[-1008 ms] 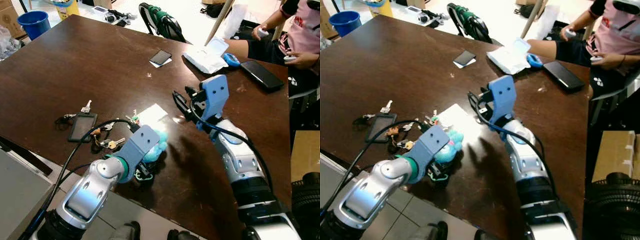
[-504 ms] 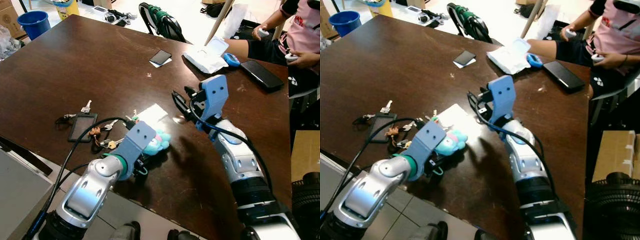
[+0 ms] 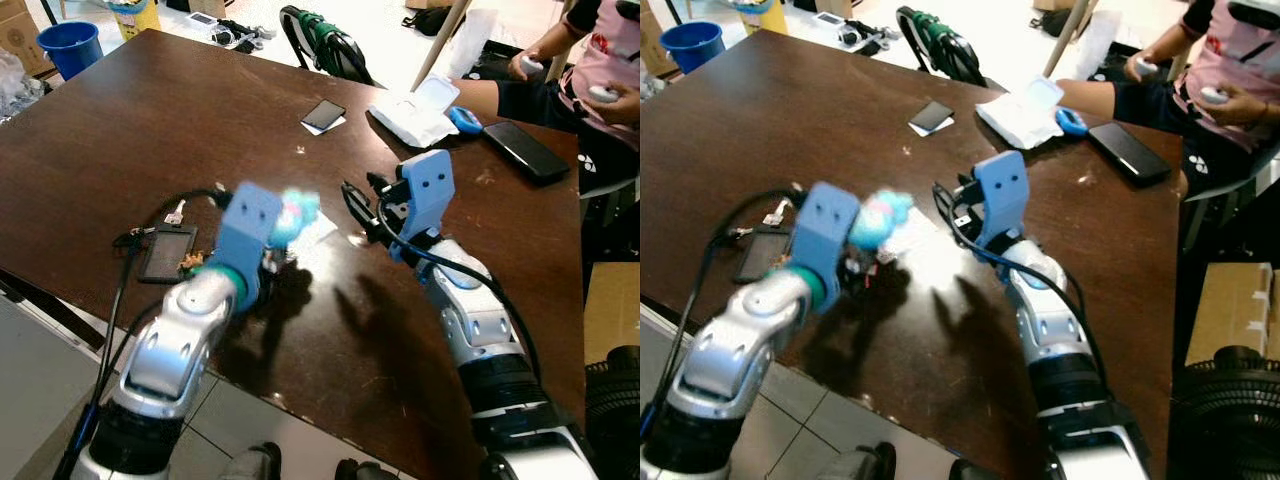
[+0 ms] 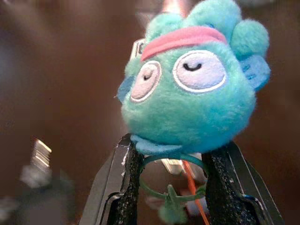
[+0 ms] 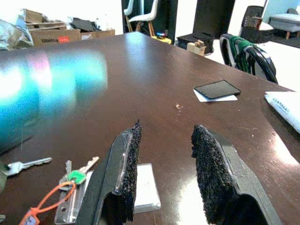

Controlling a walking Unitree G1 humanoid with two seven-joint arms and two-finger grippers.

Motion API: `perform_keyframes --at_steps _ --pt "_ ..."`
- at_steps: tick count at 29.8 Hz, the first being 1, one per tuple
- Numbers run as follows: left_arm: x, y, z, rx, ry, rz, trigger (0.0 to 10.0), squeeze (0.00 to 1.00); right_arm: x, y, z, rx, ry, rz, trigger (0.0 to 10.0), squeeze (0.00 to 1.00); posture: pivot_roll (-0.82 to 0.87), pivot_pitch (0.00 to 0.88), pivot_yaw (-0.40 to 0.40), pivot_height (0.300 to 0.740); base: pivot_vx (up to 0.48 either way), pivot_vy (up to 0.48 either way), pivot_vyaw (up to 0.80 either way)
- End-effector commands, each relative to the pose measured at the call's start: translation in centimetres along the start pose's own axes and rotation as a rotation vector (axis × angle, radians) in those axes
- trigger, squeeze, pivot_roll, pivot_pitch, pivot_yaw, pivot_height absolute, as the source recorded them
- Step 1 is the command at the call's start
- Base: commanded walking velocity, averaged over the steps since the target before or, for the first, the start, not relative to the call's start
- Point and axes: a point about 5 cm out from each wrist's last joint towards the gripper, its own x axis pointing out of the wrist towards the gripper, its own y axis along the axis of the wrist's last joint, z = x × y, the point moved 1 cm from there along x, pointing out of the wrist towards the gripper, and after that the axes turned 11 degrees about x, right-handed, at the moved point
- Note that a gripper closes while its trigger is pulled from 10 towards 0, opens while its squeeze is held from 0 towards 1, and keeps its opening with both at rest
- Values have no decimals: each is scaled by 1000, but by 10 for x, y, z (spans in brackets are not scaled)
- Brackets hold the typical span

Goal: Hang keys on a hook

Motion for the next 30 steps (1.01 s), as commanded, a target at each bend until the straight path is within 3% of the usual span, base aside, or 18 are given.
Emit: perform_keyframes --at_steps 1,7,8,9,10,11,12,13,14,16,18,22,24,30 --pt "-4 8 -7 -18 40 45 10000 0 -1 0 -1 15 -7 8 10000 0 136 51 99 740 0 0 0" --pt "-8 23 -15 -81 69 105 10000 0 -1 4 -4 25 -7 25 10000 0 135 54 99 740 0 0 0" --pt "-7 32 -24 -142 130 138 10000 0 0 6 -6 32 -8 35 10000 0 134 52 98 740 0 0 0" --pt "-6 36 -42 -176 260 151 10000 0 1 8 -8 45 -14 54 10000 0 132 49 98 740 0 0 0" --pt "-6 36 -42 -176 260 151 10000 0 1 8 -8 45 -14 54 10000 0 132 49 98 740 0 0 0" --pt "-6 37 -55 -187 358 155 10000 0 1 10 -10 54 -19 68 10000 0 130 49 99 740 0 0 0" --pt "-8 35 -66 -150 444 161 10000 0 1 12 -11 65 -29 85 10000 0 129 50 100 740 0 0 0" --pt "-8 35 -66 -150 444 161 10000 0 1 12 -11 65 -29 85 10000 0 129 50 100 740 0 0 0" --pt "-10 33 -71 -88 479 175 10000 0 0 14 -11 71 -41 106 10000 0 126 52 102 740 0 0 0" --pt "-16 24 -69 8 449 184 10000 0 -5 19 -8 78 -71 146 10000 0 119 55 103 740 0 0 0" --pt "-18 21 -67 37 431 185 10000 0 -6 20 -8 80 -80 157 10000 0 119 55 103 740 0 0 0" --pt "-22 13 -61 57 380 174 10000 0 -10 21 -8 107 -98 177 10000 0 113 56 102 740 0 0 0" --pt "-25 8 -58 66 353 182 10000 0 -13 19 -16 134 -102 180 10000 0 109 54 101 740 0 0 0" --pt "-28 10 -64 65 379 226 10000 0 -15 20 -28 135 -78 203 10000 0 113 52 92 740 0 0 0"
